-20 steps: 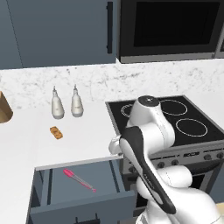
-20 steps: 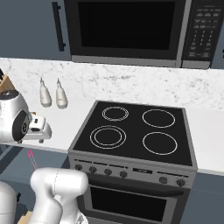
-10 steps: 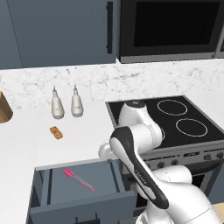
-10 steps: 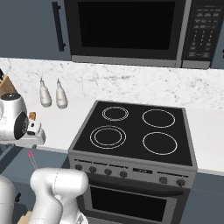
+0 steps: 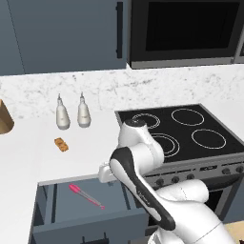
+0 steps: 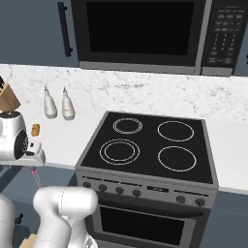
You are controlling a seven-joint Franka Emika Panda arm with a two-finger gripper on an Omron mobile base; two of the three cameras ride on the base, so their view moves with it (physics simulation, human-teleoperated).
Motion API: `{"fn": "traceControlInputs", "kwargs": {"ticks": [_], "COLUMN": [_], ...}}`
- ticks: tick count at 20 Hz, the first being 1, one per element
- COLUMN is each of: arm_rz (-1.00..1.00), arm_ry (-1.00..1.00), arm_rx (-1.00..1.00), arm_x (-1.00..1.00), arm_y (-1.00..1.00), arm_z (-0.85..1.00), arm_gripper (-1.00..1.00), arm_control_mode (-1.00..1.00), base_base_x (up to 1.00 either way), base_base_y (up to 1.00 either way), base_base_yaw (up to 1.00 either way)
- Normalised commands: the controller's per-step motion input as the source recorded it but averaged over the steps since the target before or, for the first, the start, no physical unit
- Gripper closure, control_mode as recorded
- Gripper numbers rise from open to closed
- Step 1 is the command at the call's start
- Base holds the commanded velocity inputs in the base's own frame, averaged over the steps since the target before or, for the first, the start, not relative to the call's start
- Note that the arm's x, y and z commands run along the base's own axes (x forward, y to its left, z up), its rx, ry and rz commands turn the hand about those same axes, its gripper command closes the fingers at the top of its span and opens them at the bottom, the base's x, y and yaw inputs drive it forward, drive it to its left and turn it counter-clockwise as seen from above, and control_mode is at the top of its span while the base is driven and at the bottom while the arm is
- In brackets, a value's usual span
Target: Pick the tongs from the drawer and place it on the counter.
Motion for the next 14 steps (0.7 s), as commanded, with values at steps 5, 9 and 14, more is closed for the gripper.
{"fn": "traceControlInputs", "kwargs": {"ticks": [5, 9, 14], "arm_rz": [0.0, 0.0, 0.0], "arm_ry": [0.0, 0.0, 0.0], "arm_rx": [-0.01, -0.07, -0.1], "arm_x": [0.01, 0.14, 0.15], "arm_y": [0.22, 0.18, 0.1], "arm_z": [-0.41, -0.29, -0.22], "arm_gripper": [-1.0, -1.0, -1.0], "arm_control_mode": [-1.0, -1.0, -1.0], "base_base_x": [0.0, 0.0, 0.0], "base_base_y": [0.0, 0.0, 0.0], "base_base_yaw": [0.0, 0.0, 0.0]}}
